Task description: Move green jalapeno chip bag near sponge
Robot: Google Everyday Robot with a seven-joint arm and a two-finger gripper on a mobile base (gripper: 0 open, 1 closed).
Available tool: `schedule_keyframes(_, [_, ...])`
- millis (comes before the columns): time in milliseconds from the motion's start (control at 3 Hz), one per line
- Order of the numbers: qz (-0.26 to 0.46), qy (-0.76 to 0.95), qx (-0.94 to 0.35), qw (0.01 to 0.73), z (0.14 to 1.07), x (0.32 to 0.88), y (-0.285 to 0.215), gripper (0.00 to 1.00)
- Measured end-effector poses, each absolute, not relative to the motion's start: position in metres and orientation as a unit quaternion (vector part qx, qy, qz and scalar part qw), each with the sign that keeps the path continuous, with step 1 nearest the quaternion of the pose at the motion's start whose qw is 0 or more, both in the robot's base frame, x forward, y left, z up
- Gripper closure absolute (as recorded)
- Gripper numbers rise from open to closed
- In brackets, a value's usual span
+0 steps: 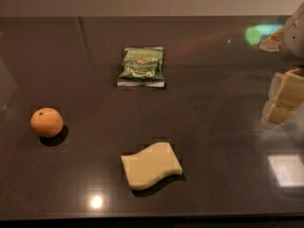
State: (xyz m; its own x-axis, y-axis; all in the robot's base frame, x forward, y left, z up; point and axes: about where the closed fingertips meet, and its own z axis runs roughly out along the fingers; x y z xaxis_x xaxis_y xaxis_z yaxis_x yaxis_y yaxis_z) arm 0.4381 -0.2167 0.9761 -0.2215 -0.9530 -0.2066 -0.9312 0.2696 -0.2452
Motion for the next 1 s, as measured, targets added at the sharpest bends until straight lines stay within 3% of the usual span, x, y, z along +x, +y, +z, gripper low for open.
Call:
schedule_keyframes(333, [-0.035, 0.78, -0.604, 0.16, 0.977, 0.439, -0.216, 0.0])
schedule_keyframes(1000, [-0.014, 0.775, -0.599, 0.202, 0.975, 0.49, -0.199, 0.0])
